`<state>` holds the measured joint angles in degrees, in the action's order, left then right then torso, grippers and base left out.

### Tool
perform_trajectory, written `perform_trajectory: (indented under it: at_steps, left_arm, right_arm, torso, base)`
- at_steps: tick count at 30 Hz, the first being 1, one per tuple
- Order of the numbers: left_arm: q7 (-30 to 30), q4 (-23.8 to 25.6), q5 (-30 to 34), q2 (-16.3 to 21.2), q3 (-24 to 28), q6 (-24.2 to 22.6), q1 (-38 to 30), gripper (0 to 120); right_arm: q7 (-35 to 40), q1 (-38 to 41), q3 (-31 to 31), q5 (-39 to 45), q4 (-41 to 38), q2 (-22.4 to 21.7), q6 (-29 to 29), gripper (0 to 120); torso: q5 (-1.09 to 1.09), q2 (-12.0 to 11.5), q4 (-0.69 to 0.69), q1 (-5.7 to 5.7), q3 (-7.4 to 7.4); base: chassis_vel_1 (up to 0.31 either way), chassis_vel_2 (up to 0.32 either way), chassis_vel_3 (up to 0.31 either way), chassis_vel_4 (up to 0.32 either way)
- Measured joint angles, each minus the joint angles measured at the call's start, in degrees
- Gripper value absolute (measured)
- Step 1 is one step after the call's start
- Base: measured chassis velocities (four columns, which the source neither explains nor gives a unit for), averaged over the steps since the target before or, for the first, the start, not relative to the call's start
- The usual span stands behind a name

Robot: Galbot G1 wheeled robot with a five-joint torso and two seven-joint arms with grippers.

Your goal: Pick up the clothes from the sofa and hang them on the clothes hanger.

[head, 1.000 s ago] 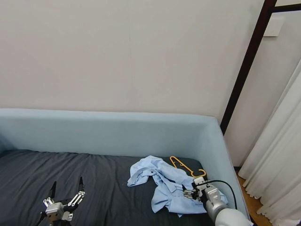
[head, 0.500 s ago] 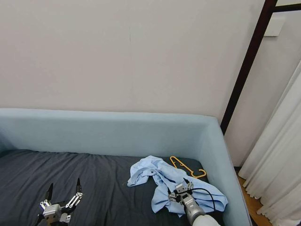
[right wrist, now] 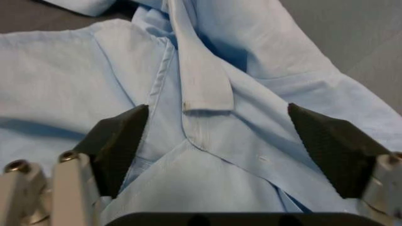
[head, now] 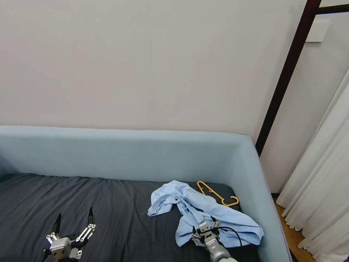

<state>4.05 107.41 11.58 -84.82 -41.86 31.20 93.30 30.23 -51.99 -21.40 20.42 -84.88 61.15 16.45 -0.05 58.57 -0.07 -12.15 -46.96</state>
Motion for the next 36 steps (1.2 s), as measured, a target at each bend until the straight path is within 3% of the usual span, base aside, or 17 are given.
perform_trajectory:
  at_steps: [16,32,36]
  left_arm:
    - [0.0,-0.6,0.2,0.5,0.4,0.2,-0.3,100]
    - [0.1,-0.7,0.3,1.2,0.3,0.4,-0.3,100]
    - [0.1,-0.9,0.4,1.2,0.3,0.4,-0.5,100]
  right_arm:
    - [0.9,-1.2,1.1,-2.7,3.1,1.8,0.6,30]
    - [0.6,-0.1,1.2,-10.3,8.9,3.9,-2.4,29]
    - [0.8,0.0,1.2,-10.9,9.3,4.0,-2.7,19]
  torso:
    - [0.00,0.0,0.00,0.00,0.00]
    - [0.01,0.0,0.00,0.00,0.00]
    - [0.00,0.0,0.00,0.00,0.00]
  base:
    - [0.000,0.000,0.000,0.000]
    - [0.000,0.000,0.000,0.000]
    - [0.000,0.000,0.000,0.000]
